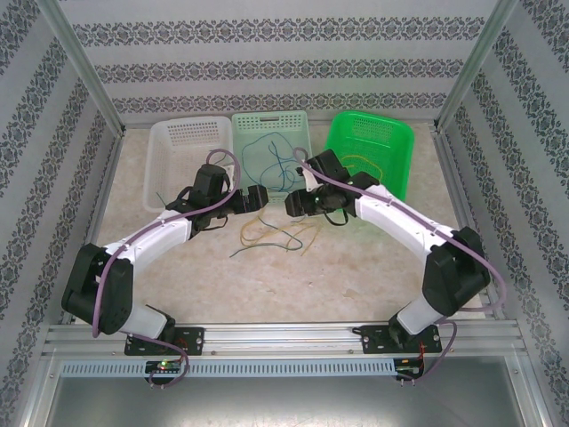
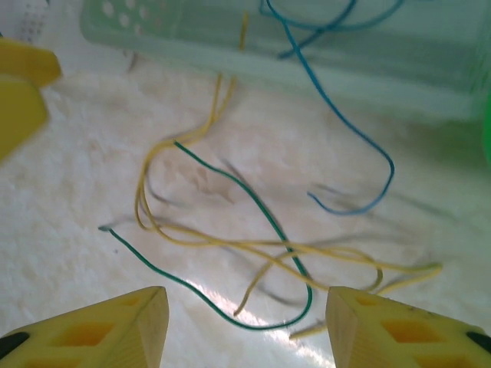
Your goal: Untangle the cables
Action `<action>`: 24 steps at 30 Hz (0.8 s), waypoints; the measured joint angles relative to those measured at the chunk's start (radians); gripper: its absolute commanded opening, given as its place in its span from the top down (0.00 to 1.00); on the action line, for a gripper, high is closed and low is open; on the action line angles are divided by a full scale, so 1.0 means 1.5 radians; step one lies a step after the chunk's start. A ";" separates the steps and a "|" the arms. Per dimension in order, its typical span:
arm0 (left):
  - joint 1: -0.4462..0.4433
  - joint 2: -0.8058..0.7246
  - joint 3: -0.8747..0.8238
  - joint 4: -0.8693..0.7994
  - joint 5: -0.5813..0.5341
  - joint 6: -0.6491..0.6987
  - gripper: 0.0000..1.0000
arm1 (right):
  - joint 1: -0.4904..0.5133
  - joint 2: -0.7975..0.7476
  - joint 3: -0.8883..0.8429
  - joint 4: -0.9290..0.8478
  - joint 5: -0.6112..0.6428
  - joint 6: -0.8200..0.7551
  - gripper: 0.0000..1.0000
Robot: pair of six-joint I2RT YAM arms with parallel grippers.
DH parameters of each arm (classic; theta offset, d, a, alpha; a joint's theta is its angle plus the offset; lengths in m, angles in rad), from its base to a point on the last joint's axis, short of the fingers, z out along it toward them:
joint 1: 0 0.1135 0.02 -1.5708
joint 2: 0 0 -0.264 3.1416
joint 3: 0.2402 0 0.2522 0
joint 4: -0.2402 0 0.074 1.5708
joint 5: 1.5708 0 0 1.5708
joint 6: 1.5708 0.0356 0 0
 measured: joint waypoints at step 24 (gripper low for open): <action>0.000 0.002 0.000 0.001 0.000 0.000 0.00 | 0.000 0.190 0.052 0.025 0.131 -0.051 0.44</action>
